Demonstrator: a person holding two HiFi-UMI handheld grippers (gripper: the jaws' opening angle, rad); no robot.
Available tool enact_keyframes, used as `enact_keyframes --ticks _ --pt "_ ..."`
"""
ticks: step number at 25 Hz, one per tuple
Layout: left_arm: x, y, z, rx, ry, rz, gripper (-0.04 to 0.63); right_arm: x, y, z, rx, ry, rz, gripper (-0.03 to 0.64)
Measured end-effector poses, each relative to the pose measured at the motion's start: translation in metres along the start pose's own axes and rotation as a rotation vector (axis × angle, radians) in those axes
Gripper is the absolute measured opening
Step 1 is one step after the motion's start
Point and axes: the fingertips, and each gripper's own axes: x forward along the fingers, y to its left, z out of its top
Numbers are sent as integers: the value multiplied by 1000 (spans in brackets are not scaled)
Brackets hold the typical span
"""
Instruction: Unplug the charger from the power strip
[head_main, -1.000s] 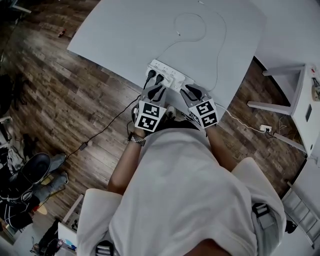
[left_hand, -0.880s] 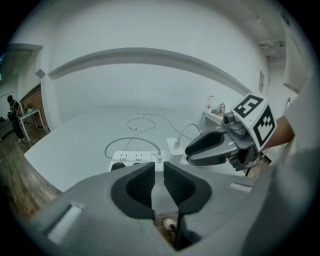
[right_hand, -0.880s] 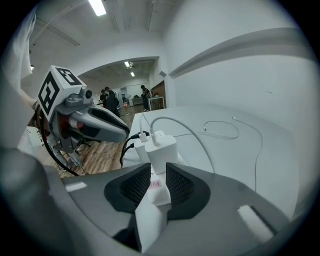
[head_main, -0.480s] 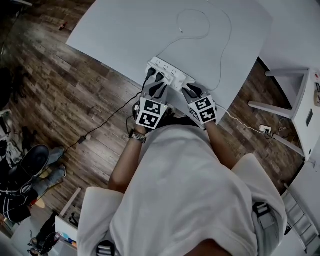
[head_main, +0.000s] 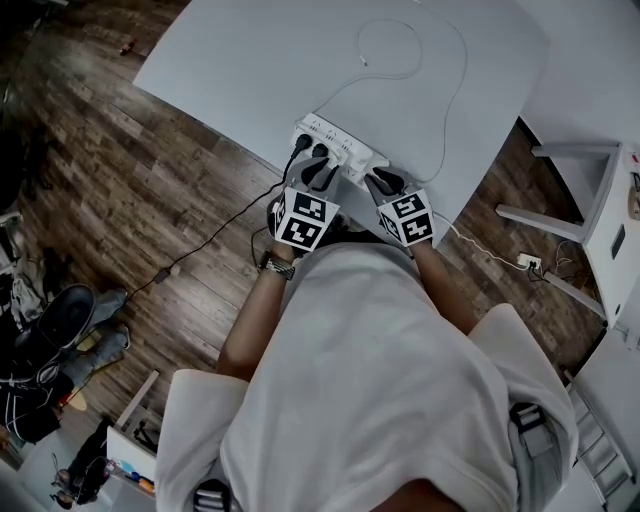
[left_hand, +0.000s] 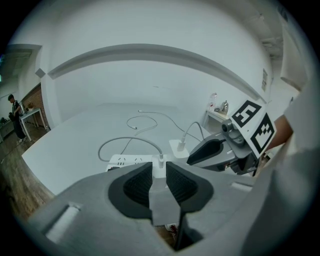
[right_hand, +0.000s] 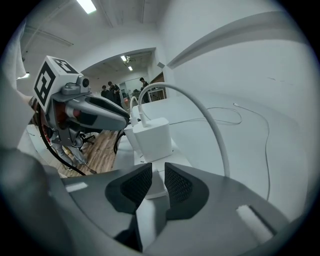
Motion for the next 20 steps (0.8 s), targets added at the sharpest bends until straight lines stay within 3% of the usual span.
enact_keyframes --ticks 20 --pt "7 -3 0 -7 21 -22 117 1 -2 1 -7 -5 -3 72"
